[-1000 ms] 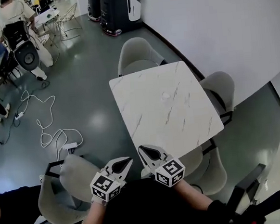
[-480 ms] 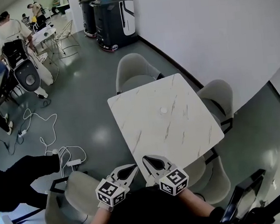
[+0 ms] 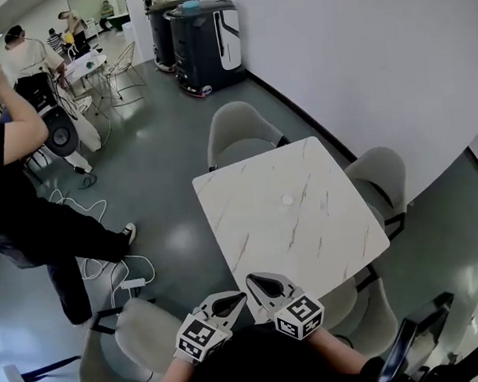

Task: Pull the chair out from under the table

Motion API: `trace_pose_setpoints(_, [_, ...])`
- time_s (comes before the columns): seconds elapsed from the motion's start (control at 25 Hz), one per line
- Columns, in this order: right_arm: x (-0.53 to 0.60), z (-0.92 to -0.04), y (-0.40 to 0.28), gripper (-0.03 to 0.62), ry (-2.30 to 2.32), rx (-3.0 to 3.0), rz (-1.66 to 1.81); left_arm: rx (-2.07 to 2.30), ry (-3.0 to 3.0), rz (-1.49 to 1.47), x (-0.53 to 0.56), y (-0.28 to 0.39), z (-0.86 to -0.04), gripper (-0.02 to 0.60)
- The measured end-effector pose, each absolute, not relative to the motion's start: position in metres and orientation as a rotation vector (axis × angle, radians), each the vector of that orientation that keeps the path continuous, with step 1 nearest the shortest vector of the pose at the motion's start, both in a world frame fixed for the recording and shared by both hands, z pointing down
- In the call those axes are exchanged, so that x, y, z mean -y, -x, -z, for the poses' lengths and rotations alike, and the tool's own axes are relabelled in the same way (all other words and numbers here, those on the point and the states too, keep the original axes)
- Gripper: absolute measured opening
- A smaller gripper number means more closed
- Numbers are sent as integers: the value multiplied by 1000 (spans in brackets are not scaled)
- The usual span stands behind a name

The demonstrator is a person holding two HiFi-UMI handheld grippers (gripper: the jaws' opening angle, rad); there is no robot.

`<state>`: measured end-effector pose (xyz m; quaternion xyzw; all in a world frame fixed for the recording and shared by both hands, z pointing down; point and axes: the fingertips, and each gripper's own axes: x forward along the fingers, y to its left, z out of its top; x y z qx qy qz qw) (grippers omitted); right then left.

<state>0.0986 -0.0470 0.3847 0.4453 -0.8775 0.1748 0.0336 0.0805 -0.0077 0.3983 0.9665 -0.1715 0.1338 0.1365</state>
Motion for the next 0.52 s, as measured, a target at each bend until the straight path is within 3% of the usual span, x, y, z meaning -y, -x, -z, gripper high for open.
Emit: trace_pose_setpoints(0.52, [43,-383,-106,12,-1354,2711,-556,531,-2704,-284,12,-79,-393,5])
